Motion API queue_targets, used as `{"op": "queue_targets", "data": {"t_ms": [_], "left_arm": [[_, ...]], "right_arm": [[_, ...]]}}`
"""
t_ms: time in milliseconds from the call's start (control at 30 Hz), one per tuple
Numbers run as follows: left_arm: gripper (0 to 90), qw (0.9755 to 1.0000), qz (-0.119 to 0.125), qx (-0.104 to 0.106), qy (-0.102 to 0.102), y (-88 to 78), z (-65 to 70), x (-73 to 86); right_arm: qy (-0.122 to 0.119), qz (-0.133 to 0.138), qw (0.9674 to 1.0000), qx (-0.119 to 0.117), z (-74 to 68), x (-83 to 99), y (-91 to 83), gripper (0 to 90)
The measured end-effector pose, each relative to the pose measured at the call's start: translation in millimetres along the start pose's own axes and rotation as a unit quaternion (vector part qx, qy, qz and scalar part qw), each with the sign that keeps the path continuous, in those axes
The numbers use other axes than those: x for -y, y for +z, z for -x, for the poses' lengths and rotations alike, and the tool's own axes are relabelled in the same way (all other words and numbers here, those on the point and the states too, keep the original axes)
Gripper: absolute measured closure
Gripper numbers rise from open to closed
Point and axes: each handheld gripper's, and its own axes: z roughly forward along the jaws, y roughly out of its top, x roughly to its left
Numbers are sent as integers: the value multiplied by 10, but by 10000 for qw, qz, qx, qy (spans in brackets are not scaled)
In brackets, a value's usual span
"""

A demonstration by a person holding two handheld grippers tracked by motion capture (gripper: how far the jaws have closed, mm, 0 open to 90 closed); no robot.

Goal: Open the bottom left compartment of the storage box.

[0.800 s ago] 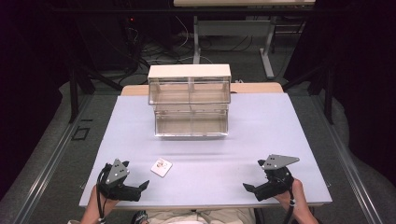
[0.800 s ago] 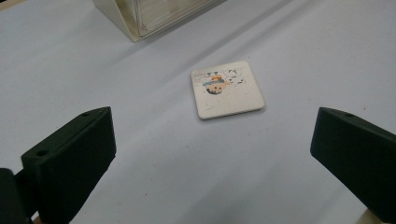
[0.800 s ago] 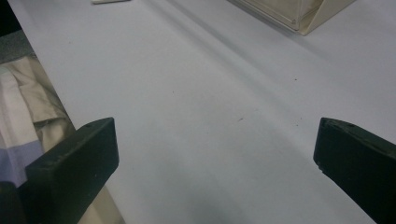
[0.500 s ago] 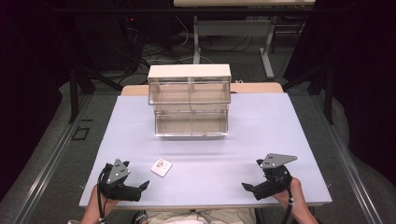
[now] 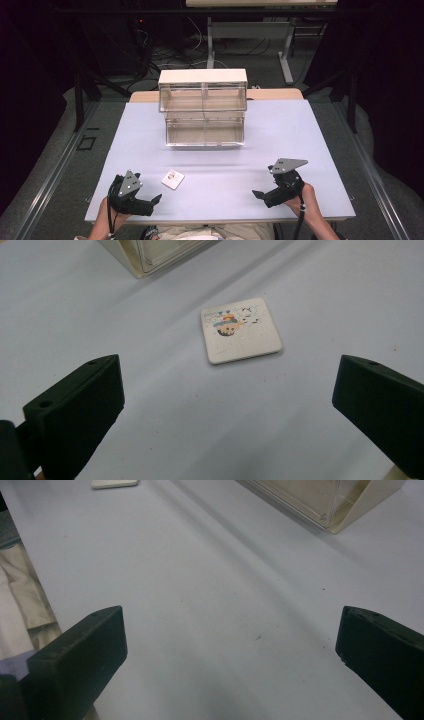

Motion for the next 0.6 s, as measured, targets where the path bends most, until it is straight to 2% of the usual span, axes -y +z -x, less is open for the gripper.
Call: {"op": "queue_targets", "data": {"t_ms": [133,167,200,267,367,467,600], "left_arm": [[4,10000,-41,8,-19,1,-15,13],[4,9999,-51,41,-77,4,-10,18],[4,10000,-53,3,-15,1,-21,17],[4,9999,-12,23,-102,2,-20,17],[4,9999,-16,58,-95,16,-14,5],[3,9999,-67,92,-35,20,-7,-6],[2,9999,-85,120,-63,20,-21,2]], "right_arm": [[38,-86,9999,-47,29,-64,86,0],[38,-86,9999,-47,29,-64,86,0],[27,-50,10000,-28,38,-75,108,0],[17,-38,10000,-33,54,-102,140,0],[58,-60,9999,-62,75,-163,203,0],[-1,-83,9999,-79,77,-231,273,0],[-32,-54,9999,-91,91,-299,371,3]]}}
